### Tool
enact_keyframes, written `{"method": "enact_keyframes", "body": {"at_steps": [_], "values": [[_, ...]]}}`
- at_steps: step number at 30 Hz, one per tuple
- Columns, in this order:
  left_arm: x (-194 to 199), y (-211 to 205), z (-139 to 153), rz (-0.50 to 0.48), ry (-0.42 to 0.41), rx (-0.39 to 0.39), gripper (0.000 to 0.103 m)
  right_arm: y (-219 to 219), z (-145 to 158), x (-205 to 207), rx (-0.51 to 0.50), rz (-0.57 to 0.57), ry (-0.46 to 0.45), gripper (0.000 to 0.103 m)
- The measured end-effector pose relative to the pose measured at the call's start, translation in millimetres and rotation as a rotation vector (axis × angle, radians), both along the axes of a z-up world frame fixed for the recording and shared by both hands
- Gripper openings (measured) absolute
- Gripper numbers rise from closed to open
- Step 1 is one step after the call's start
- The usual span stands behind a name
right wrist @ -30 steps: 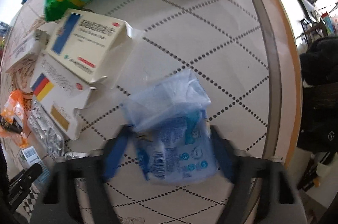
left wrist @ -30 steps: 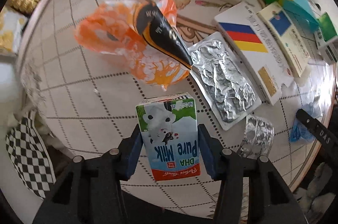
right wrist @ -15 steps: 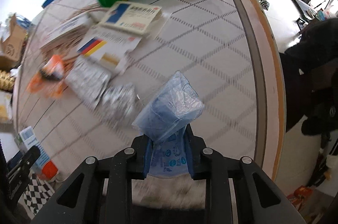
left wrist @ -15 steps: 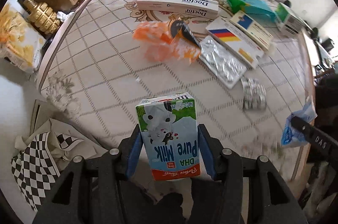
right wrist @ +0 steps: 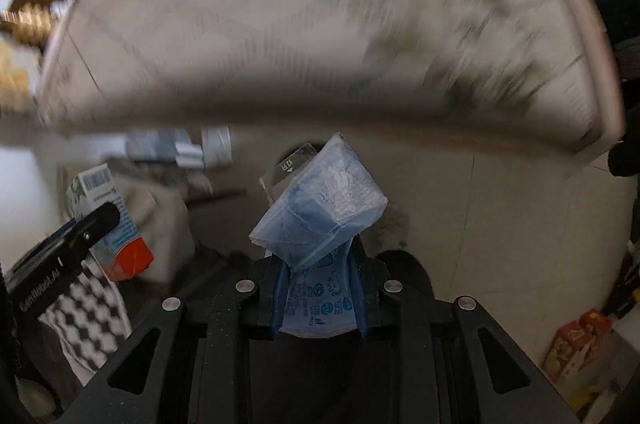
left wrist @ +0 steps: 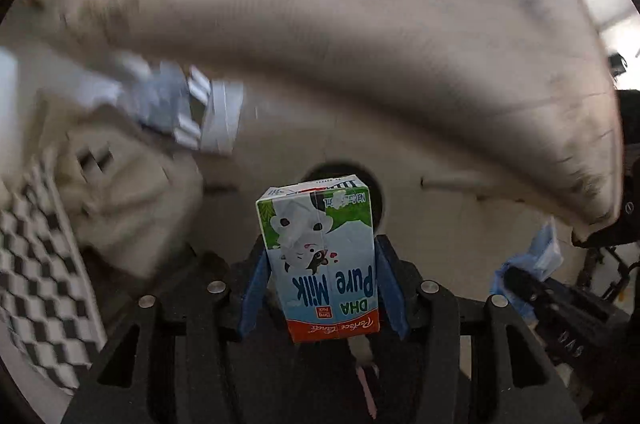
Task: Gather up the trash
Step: 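Carry the carton and bag to the white bin and open both grippers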
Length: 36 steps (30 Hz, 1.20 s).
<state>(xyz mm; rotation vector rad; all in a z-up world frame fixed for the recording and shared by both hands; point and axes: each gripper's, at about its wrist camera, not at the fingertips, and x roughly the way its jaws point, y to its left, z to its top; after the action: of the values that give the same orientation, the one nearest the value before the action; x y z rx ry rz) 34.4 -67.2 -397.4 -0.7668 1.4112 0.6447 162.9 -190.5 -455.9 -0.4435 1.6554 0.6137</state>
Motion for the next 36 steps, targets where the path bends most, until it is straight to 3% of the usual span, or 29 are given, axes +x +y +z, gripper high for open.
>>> {"method": "enact_keyframes", "body": {"at_steps": [3, 7, 8, 15, 16, 17, 20, 21, 22, 24, 29, 36], "values": [[-12, 5, -80, 0.08, 0.014, -0.13, 0.047, 0, -66, -14, -0.022, -0.007, 0.055, 0.028], [-14, 14, -167, 0.165, -0.002, -0.238, 0.047, 4, -165, -20, -0.046, -0.009, 0.077, 0.028], [-13, 17, -201, 0.192, -0.009, -0.28, 0.048, 4, -189, -20, -0.045, -0.006, 0.085, 0.028], [-8, 22, -351, 0.251, -0.046, -0.456, 0.05, 20, -345, -5, -0.07, 0.087, 0.111, 0.029], [-9, 22, -360, 0.25, -0.043, -0.46, 0.062, 22, -365, -2, -0.074, 0.1, 0.114, 0.032], [-9, 22, -375, 0.25, -0.042, -0.462, 0.08, 25, -379, 0, -0.079, 0.113, 0.115, 0.038], [-11, 26, -390, 0.234, -0.02, -0.418, 0.093, 26, -418, -1, -0.083, 0.141, 0.124, 0.06], [-11, 25, -389, 0.221, -0.008, -0.393, 0.095, 24, -426, -2, -0.081, 0.149, 0.119, 0.071], [-14, 23, -387, 0.208, 0.01, -0.364, 0.098, 21, -430, 0, -0.085, 0.158, 0.113, 0.087], [-17, 20, -381, 0.178, 0.045, -0.295, 0.099, 21, -432, -4, -0.108, 0.181, 0.07, 0.101], [-26, 7, -351, 0.115, 0.175, -0.115, 0.099, 23, -410, -13, -0.127, 0.238, -0.028, 0.101], [-46, -1, -311, 0.093, 0.21, -0.029, 0.099, 25, -369, -17, -0.141, 0.236, -0.08, 0.101]]}}
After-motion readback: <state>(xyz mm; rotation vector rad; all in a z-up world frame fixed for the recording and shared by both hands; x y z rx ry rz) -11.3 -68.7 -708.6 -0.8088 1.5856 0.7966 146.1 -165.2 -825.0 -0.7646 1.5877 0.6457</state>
